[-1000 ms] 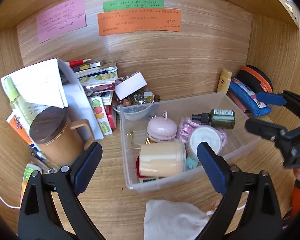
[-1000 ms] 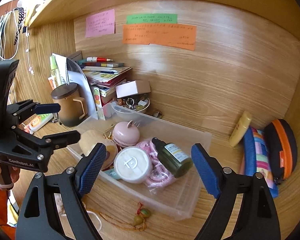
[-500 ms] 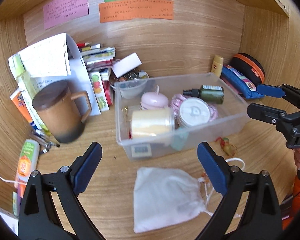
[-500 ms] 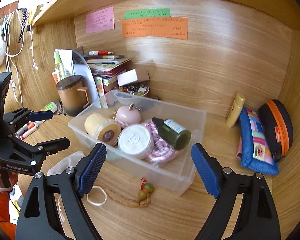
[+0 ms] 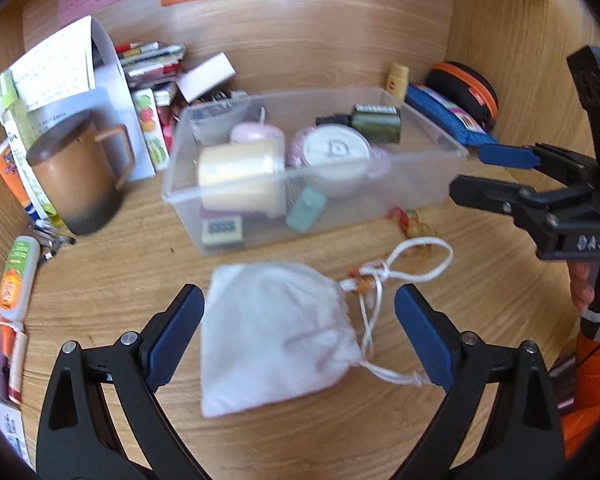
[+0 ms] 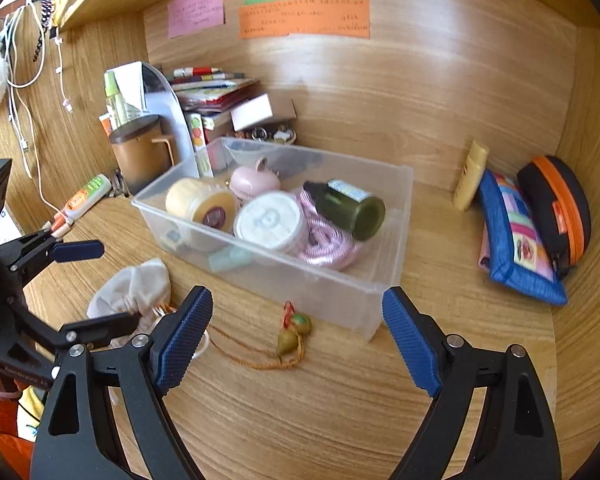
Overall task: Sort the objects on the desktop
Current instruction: 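Withdraw both grippers toward the white cloth bag and gourd charm, then grasp the white cloth bag with the left gripper while the right grasps the gourd charm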
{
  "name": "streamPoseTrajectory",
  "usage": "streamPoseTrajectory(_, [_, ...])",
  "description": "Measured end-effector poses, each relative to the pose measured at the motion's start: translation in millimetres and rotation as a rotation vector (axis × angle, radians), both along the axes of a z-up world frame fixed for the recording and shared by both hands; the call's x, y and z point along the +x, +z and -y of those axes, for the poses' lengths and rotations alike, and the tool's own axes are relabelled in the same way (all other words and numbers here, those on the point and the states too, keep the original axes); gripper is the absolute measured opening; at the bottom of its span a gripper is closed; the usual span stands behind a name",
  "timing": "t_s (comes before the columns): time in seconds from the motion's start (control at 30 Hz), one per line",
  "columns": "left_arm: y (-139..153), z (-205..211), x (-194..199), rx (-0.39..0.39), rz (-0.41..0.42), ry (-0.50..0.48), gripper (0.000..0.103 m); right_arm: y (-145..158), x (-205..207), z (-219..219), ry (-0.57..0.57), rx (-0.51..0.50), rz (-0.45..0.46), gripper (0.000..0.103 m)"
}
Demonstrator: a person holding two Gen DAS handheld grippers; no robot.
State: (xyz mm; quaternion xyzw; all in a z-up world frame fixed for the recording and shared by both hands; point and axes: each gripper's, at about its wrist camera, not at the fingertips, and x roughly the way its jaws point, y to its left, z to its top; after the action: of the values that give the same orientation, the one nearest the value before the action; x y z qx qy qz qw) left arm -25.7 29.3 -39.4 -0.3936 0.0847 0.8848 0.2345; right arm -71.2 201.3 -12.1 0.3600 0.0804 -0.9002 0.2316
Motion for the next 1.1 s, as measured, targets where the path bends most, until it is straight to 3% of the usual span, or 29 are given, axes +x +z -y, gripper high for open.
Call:
streamPoseTrajectory(0.23, [-22.1, 1.7, 1.3, -0.046, 0.049, 0.005, 0.097, -23.9, -6.5, -8.5, -0.029, 0.001, 0.083, 0.085])
streamPoseTrajectory(0.43, [-37.6, 7.6, -11.2, -0.037, 0.104, 0.039, 0.097, -45.9, -16.8, -9.5, -0.038, -0.014, 0.182, 0.085])
streamPoseTrajectory(0.67, [-43.2, 4.3, -19.0, -0.059, 0.1, 0.043, 0.1, -55.9, -26.6, 3.0, -0.041, -0.005, 0.191, 0.085])
streamPoseTrajectory(0.8, [-45.8, 1.1, -23.8, -0.088, 0.101, 0.027, 0.1, -58.6, -31.4, 12.2, -0.028, 0.016, 0.189, 0.076])
streamPoseTrajectory(1.1, [-45.2, 1.7, -29.0, -0.061, 0.097, 0.008, 0.1, -65.7, -35.4, 22.8, 0.024, 0.026, 0.201, 0.052])
